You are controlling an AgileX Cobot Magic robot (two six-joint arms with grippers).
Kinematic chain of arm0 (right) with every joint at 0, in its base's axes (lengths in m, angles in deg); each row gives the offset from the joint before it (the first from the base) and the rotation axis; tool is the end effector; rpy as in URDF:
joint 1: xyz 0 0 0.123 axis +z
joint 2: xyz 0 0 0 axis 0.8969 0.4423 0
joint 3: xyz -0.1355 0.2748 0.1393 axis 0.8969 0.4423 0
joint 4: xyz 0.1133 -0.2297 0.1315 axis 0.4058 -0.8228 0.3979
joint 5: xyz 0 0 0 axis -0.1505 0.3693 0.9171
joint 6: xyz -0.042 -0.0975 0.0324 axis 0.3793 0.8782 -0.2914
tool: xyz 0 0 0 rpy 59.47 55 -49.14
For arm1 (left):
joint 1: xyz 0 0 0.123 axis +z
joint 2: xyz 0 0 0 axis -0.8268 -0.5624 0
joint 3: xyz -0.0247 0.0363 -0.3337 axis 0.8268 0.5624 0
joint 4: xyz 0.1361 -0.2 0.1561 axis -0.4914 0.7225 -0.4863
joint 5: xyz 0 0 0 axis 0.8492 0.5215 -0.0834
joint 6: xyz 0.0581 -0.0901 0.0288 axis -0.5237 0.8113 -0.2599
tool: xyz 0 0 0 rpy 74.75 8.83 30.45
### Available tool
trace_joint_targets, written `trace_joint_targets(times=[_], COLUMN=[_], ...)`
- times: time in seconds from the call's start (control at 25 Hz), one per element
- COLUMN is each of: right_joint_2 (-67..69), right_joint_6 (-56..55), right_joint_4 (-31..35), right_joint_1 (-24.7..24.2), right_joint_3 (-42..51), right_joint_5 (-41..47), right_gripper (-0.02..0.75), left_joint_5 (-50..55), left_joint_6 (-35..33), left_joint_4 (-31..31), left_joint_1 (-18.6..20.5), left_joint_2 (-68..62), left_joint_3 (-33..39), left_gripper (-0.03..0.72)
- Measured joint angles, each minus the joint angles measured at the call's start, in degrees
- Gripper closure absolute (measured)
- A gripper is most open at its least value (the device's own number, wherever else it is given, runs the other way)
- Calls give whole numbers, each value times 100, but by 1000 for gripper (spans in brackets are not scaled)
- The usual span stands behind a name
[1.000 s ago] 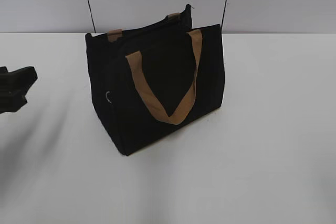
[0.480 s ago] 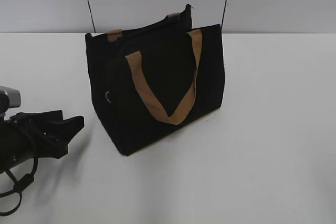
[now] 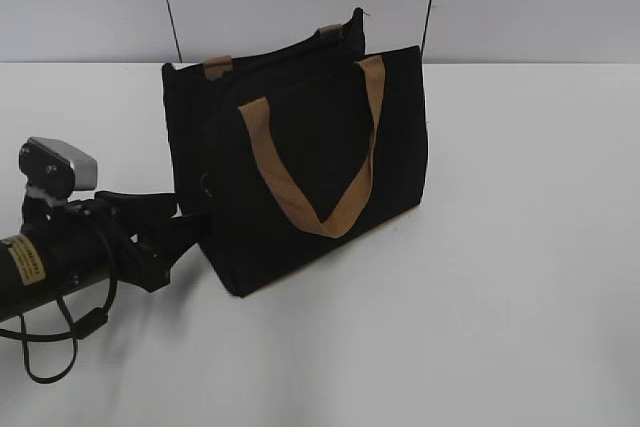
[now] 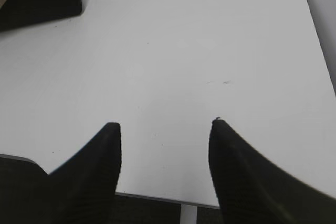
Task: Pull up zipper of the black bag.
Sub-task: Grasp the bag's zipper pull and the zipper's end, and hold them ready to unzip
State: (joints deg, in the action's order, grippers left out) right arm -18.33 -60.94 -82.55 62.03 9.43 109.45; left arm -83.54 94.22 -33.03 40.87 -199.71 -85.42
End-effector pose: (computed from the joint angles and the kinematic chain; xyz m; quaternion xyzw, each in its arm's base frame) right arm -0.0062 0.0103 0.2727 -0.0986 0.8606 -0.0198 0.4992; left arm 0.2695 -0.1215 0.1065 0.2448 0.7617 -0.2432 0.5484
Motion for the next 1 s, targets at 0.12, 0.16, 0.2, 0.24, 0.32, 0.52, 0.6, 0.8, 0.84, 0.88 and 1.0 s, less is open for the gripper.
trace_joint_targets(times=[0.12, 0.16, 0.2, 0.24, 0.32, 0.52, 0.6, 0.8, 0.84, 0.88, 1.0], right_joint_2=[0, 0, 0, 0, 0, 0, 0, 0, 0, 0, 0], right_joint_6=[0, 0, 0, 0, 0, 0, 0, 0, 0, 0, 0], right_joint_4=[0, 0, 0, 0, 0, 0, 0, 0, 0, 0, 0], right_joint_1=[0, 0, 0, 0, 0, 0, 0, 0, 0, 0, 0], right_joint_3=[0, 0, 0, 0, 0, 0, 0, 0, 0, 0, 0], right_joint_5=[0, 0, 0, 0, 0, 0, 0, 0, 0, 0, 0], right_gripper=[327, 327, 327, 327, 327, 327, 327, 327, 327, 327, 327], left_joint_5=[6, 2, 7, 1, 9, 2, 2, 3, 3, 10, 73], left_joint_6=[58, 90, 119, 126, 152, 339, 386, 407, 407, 407, 407], left_joint_4=[-118, -203, -255, -306, -346, -463, -471, -486, -486, -486, -486], left_joint_1=[0, 0, 0, 0, 0, 0, 0, 0, 0, 0, 0], left_joint_2=[-224, -271, -304, -345, -393, -602, -692, -712, -712, -712, -712], left_joint_3=[-165, -207, -246, -288, -372, -709, -788, -861, -861, -861, -861], left_gripper=[236, 236, 236, 236, 239, 274, 286, 372, 406, 436, 532])
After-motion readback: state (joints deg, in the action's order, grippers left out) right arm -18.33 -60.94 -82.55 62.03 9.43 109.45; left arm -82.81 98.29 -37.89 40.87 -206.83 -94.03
